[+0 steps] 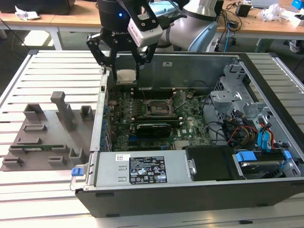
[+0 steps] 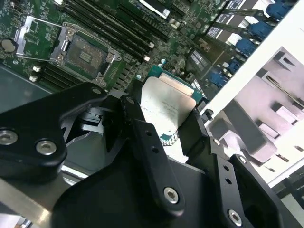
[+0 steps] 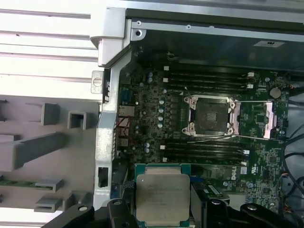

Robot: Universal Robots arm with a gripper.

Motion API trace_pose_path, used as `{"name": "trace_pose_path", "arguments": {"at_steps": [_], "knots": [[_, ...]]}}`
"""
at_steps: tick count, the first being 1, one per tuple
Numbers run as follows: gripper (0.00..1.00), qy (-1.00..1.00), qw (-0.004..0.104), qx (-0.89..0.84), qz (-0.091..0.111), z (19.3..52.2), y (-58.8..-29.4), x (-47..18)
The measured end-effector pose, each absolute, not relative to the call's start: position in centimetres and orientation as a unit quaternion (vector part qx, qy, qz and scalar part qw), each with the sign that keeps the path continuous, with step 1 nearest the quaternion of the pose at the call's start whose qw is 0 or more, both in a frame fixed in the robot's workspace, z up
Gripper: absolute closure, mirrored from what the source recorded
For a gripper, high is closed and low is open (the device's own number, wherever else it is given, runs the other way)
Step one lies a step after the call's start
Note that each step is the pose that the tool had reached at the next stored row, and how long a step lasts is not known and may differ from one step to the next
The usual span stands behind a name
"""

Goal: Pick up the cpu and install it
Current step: 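Pick up the cpu and move it towards the insertion slot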

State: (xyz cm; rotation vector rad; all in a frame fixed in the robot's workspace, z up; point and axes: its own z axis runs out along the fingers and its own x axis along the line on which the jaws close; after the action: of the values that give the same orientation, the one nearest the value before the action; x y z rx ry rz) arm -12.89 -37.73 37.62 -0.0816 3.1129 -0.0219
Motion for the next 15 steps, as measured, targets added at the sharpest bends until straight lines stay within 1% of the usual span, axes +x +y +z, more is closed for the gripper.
{"name": "trace_pose_path", "arguments": {"at_steps": [15], "knots": [[0.45,1.0,0.014,-0.026,-0.009,37.1,-37.1,-9.9]]}}
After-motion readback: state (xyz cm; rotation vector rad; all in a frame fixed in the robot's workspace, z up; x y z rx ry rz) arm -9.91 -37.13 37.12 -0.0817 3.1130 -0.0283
